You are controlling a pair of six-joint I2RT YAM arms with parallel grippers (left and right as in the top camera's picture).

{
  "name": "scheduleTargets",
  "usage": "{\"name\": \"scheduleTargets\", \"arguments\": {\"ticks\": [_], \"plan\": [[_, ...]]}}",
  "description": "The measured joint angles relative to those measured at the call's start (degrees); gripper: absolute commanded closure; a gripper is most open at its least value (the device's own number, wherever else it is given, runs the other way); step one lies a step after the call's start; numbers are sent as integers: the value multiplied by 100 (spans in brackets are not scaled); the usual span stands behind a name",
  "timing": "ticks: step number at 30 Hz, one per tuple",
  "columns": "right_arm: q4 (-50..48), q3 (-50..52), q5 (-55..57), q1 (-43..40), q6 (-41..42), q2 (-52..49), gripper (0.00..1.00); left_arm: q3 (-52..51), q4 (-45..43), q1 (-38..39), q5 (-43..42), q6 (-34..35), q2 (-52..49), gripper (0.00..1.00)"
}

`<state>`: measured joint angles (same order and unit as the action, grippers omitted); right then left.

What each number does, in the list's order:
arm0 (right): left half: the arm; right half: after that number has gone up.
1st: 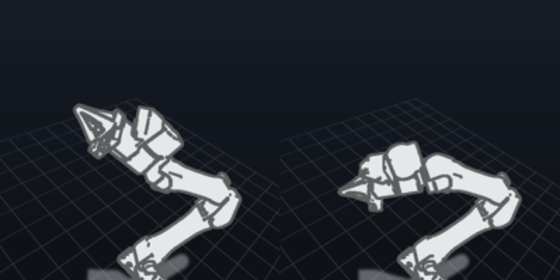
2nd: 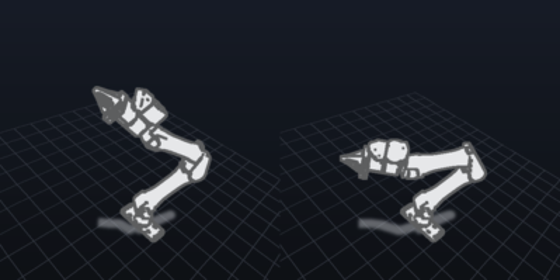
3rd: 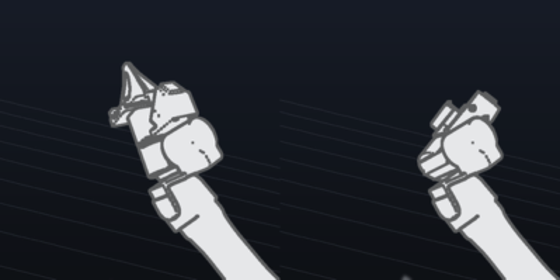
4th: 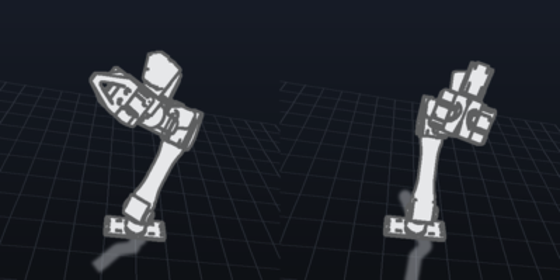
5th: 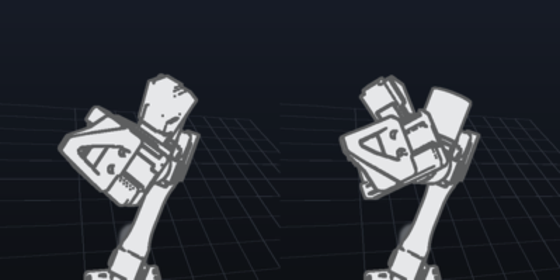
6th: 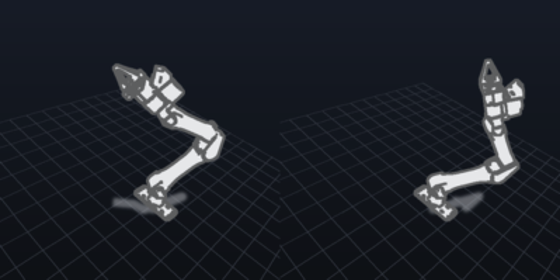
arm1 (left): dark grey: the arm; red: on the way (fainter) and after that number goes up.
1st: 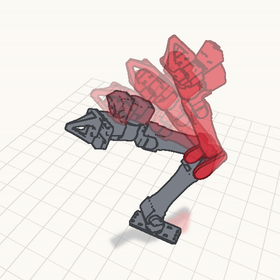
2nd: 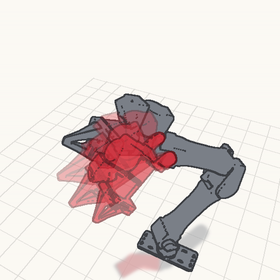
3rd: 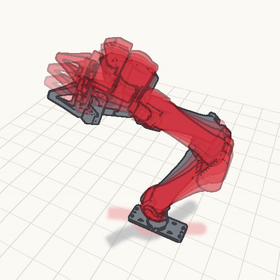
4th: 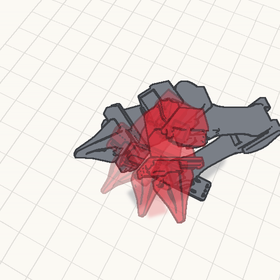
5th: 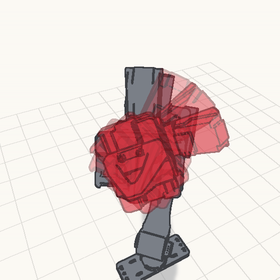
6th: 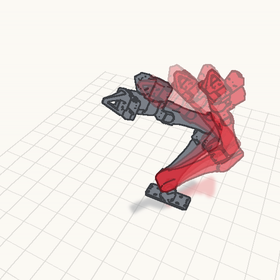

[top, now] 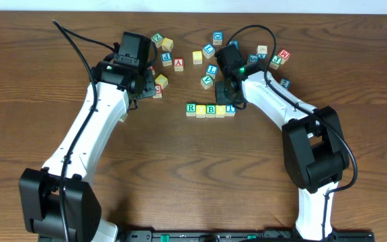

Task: Spell out ROBOT

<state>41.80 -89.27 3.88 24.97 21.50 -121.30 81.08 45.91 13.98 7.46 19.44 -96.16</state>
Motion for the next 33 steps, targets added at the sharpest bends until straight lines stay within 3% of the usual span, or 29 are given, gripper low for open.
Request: {"name": "scheduleTargets", "arguments": {"ticks": [33], "plan": [[184, 9, 0, 0, 0, -7, 99, 0, 0, -2, 0, 0, 0, 92]]}}
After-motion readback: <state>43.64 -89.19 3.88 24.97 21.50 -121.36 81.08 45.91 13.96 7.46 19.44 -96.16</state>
